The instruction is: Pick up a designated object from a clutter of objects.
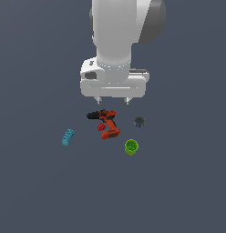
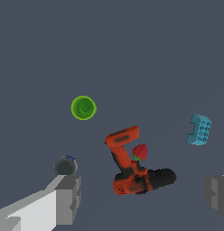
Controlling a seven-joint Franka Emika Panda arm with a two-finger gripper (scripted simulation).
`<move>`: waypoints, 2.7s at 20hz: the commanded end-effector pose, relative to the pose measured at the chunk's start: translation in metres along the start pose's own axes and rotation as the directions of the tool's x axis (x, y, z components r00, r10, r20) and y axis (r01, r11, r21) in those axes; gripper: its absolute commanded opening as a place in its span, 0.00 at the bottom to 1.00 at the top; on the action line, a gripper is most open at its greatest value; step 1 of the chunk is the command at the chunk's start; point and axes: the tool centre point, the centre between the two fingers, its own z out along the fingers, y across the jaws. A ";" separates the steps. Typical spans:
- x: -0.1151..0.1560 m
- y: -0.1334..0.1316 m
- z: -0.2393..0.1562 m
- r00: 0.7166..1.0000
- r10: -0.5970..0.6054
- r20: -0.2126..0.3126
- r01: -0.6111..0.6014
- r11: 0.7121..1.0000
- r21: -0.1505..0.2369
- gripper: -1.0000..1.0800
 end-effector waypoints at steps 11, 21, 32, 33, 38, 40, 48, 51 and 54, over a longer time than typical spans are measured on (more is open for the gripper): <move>-0.003 0.006 0.003 1.000 -0.007 0.018 0.007 1.000 -0.021 0.96; 0.007 0.025 0.023 1.000 0.008 0.014 -0.008 1.000 -0.007 0.96; 0.027 0.111 0.108 0.997 0.081 -0.006 -0.081 0.996 0.028 0.96; 0.027 0.123 0.120 0.996 0.092 -0.008 -0.091 0.995 0.030 0.96; 0.022 0.177 0.170 0.990 0.139 -0.021 -0.138 0.990 0.032 0.96; 0.018 0.194 0.186 0.988 0.154 -0.024 -0.153 0.988 0.031 0.96; 0.003 0.239 0.228 0.981 0.193 -0.033 -0.193 0.981 0.021 0.96; 0.000 0.245 0.234 0.979 0.199 -0.034 -0.198 0.980 0.019 0.96; 0.000 0.245 0.234 0.979 0.200 -0.033 -0.199 0.980 0.019 0.96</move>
